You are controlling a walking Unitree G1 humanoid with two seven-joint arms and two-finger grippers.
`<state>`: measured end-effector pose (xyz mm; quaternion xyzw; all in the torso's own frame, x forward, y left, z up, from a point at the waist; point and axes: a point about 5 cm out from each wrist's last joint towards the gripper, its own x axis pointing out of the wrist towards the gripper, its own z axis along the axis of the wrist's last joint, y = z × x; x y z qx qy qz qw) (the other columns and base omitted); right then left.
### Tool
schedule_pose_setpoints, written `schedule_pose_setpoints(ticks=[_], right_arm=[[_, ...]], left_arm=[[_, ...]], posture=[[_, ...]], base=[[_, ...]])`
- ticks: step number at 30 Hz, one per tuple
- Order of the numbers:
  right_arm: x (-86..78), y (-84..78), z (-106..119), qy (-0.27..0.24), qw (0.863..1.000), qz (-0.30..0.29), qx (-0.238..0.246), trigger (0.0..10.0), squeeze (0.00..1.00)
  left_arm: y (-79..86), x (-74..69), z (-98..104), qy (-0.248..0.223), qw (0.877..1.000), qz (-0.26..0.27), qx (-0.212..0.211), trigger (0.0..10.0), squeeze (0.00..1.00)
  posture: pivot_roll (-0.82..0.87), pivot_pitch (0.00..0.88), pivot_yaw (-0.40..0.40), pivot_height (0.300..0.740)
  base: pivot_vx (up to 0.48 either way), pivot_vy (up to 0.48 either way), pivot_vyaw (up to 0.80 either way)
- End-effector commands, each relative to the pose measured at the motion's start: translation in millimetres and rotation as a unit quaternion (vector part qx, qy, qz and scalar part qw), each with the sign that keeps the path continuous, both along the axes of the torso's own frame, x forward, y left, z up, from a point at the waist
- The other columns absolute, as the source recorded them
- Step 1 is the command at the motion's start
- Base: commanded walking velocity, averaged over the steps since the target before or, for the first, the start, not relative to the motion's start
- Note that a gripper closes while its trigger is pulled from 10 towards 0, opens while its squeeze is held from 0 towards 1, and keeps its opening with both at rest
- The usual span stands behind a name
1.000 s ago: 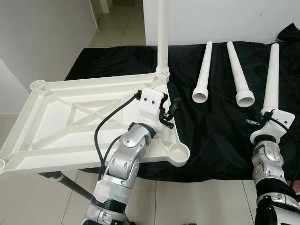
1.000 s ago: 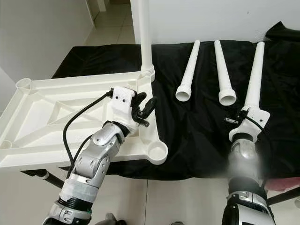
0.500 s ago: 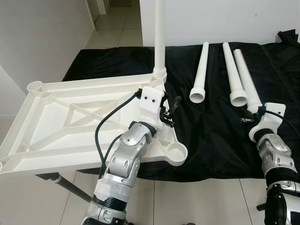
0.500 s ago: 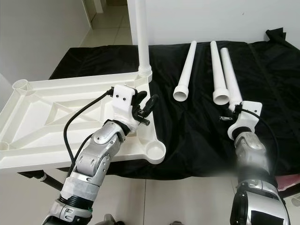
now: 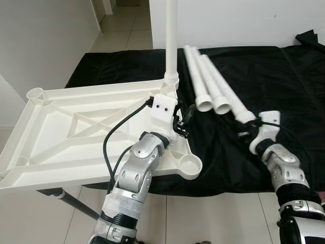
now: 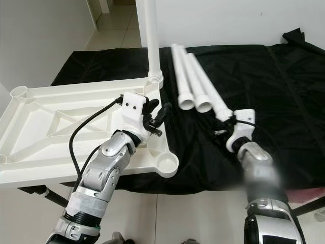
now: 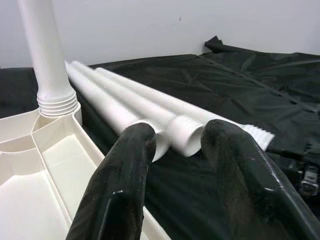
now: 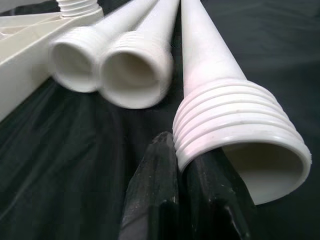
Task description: Building children table
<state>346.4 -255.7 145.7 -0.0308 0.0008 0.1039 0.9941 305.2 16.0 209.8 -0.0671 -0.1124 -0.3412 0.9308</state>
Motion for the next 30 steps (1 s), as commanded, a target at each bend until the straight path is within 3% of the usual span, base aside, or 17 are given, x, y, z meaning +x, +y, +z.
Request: schedule_pose_setpoints(ticks=[1,4,5,13,15,18,20,21,23,24,26,30], right_arm=[[-0.6,-4.9,-3.7,0.000,0.999,-0.033,0.011,10.0,0.00],[-2.1,-8.6,1.3,-0.035,0.995,-0.078,0.042,10.0,0.00],[-9.6,-5.0,5.5,-0.089,0.983,-0.135,0.084,10.0,0.00],[-17.5,8.0,4.6,-0.114,0.976,-0.153,0.104,10.0,0.00],[-25.3,25.5,10.7,-0.158,0.970,-0.151,0.106,10.0,0.00],[-27.6,31.4,13.0,-0.171,0.969,-0.146,0.102,10.0,0.00],[-30.0,44.0,15.5,-0.188,0.967,-0.148,0.085,10.0,0.00],[-32.0,52.5,18.0,-0.200,0.966,-0.148,0.071,10.0,0.00],[-33.6,58.5,19.8,-0.209,0.965,-0.148,0.062,10.0,0.00],[-34.8,69.4,23.3,-0.221,0.965,-0.134,0.052,10.0,0.00],[-36.2,85.7,31.5,-0.245,0.963,-0.109,0.036,10.0,0.00],[-35.9,94.8,42.1,-0.268,0.958,-0.097,0.025,10.0,0.00]], left_arm=[[2.4,4.0,2.5,0.000,1.000,0.028,-0.004,10.0,0.00],[3.5,4.7,2.5,0.001,1.000,0.029,-0.001,10.0,0.00],[6.8,6.9,2.0,0.006,1.000,0.028,0.007,10.0,0.00],[11.3,9.5,1.7,0.010,1.000,0.025,0.015,10.0,0.00],[15.4,12.9,3.7,0.015,1.000,0.014,0.014,10.0,0.00],[16.7,13.9,5.0,0.015,1.000,0.010,0.011,10.0,0.00],[19.4,14.2,7.2,0.018,1.000,-0.012,0.003,10.0,0.00],[21.4,14.5,7.7,0.025,0.999,-0.026,-0.006,10.0,0.28],[22.9,14.6,7.9,0.030,0.999,-0.036,-0.011,10.0,0.28],[25.9,14.5,9.4,0.032,0.998,-0.047,-0.016,10.0,1.00],[32.4,15.6,13.4,0.032,0.997,-0.061,-0.016,10.0,1.00],[40.3,22.7,18.1,0.031,0.999,-0.040,0.007,10.0,1.00]], posture=[[0.01,0.088,0.079,0.740],[0.01,0.085,0.082,0.740],[0.00,0.082,0.092,0.740],[-0.01,0.079,0.101,0.740],[-0.02,0.074,0.106,0.740],[-0.02,0.074,0.106,0.740],[-0.02,0.065,0.109,0.740],[-0.03,0.062,0.108,0.740],[-0.03,0.058,0.109,0.740],[-0.03,0.051,0.109,0.740],[-0.03,0.045,0.109,0.740],[-0.03,0.038,0.111,0.740]], base=[[0.000,0.000,0.00],[0.000,0.000,0.00],[0.000,0.000,0.00],[0.000,0.000,0.00],[0.000,0.000,0.00],[0.000,0.000,0.00],[0.000,0.000,0.00],[0.000,0.000,0.00],[0.000,0.000,0.00],[0.000,0.000,0.00],[0.000,0.000,0.00],[0.000,0.000,0.00]])
